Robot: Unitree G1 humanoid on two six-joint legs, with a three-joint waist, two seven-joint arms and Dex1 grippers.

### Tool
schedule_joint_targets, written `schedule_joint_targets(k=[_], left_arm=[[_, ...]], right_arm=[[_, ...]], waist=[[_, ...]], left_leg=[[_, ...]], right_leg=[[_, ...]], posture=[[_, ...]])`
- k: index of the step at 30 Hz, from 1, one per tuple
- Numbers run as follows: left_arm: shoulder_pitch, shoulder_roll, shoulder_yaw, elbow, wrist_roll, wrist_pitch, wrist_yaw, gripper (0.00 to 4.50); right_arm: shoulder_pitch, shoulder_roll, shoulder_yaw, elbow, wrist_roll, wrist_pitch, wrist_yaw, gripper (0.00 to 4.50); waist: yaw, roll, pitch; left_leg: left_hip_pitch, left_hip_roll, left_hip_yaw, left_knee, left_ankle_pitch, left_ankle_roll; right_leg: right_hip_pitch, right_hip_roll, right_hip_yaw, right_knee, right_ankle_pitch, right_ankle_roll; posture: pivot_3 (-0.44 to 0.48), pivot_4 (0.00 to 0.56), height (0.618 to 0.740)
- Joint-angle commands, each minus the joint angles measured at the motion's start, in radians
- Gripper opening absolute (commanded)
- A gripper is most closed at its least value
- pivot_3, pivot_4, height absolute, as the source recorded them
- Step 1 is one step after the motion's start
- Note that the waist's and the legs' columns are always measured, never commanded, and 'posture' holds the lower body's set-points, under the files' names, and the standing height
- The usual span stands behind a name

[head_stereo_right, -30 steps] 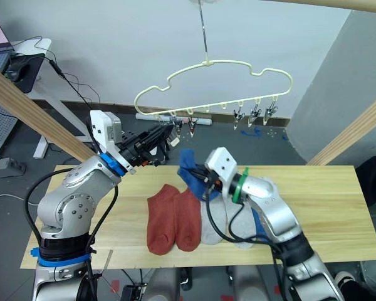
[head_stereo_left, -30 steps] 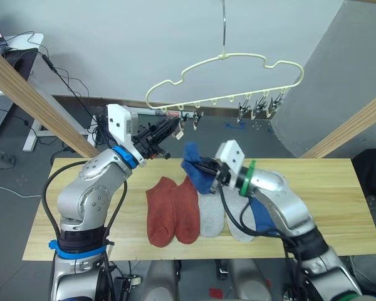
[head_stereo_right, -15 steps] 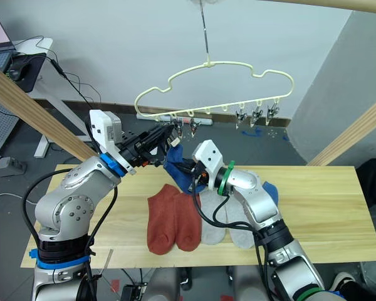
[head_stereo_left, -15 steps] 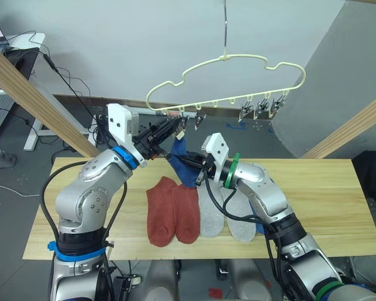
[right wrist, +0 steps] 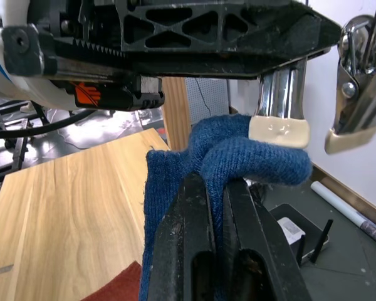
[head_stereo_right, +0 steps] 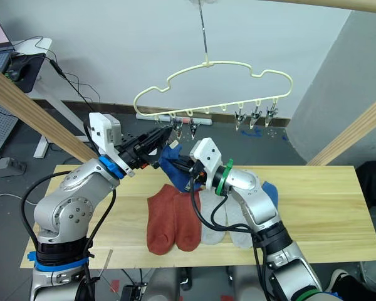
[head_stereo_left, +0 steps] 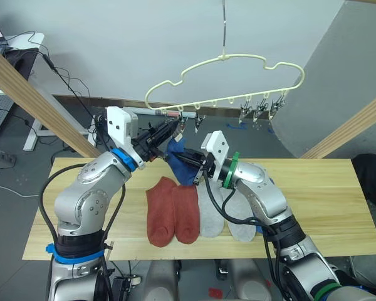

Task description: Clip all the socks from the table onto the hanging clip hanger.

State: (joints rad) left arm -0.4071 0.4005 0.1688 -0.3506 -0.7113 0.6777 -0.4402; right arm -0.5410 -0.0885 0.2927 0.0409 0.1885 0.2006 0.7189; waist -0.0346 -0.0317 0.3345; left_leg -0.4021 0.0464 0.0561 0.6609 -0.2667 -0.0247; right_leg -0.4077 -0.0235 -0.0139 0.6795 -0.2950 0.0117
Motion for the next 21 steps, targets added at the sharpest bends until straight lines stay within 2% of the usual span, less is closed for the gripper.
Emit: schedule_joint_targets(k=[1,5,10,13,16,21], left_arm=[[0.014,0.001,0.039,-0.050,-0.056,0.023,0.014,0.54],[0.027,0.012,0.054,-0.051,-0.077,0.047,0.018,1.66],[0.067,0.074,0.058,-0.071,-0.085,0.059,-0.031,3.15],[0.079,0.104,0.063,-0.077,-0.074,0.040,-0.042,3.15],[0.082,0.114,0.054,-0.085,-0.045,0.012,-0.039,3.18],[0.103,0.116,0.043,-0.114,0.005,-0.038,-0.032,3.18]], right_arm=[[-0.017,0.018,-0.007,-0.033,0.019,-0.028,0.007,0.00],[-0.026,0.023,-0.011,-0.020,0.014,-0.035,0.004,0.00],[-0.033,0.026,-0.014,-0.013,0.011,-0.037,-0.004,0.00],[-0.032,0.023,-0.014,-0.012,0.006,-0.032,-0.009,0.00],[-0.023,0.017,-0.013,-0.012,-0.001,-0.034,-0.008,0.78],[-0.012,-0.015,0.010,-0.025,-0.024,-0.009,0.004,2.44]], waist=[[0.000,0.000,0.000],[0.000,0.000,0.000],[0.000,0.000,0.000],[0.000,0.000,0.000],[0.002,0.000,0.000],[0.002,0.000,0.000]], left_leg=[[0.000,0.000,0.000,0.000,0.000,0.000],[0.000,0.000,0.000,0.000,0.000,0.000],[0.000,0.000,0.000,0.000,0.000,0.000],[0.000,0.000,0.000,0.000,0.000,0.000],[0.000,0.000,0.000,0.000,0.000,0.000],[0.000,0.000,0.000,0.000,0.000,0.000]], right_leg=[[0.000,0.000,0.000,0.000,0.000,0.000],[0.000,0.000,0.000,0.000,0.000,0.000],[0.000,0.000,0.000,0.000,0.000,0.000],[-0.001,0.000,0.000,0.000,0.000,0.000],[-0.001,0.000,0.000,0.000,0.000,0.000],[-0.001,0.000,0.000,0.000,0.000,0.000]], posture=[[-0.057,0.327,0.740],[-0.056,0.327,0.740],[-0.051,0.326,0.740],[-0.044,0.325,0.740],[-0.031,0.325,0.740],[-0.028,0.325,0.740]])
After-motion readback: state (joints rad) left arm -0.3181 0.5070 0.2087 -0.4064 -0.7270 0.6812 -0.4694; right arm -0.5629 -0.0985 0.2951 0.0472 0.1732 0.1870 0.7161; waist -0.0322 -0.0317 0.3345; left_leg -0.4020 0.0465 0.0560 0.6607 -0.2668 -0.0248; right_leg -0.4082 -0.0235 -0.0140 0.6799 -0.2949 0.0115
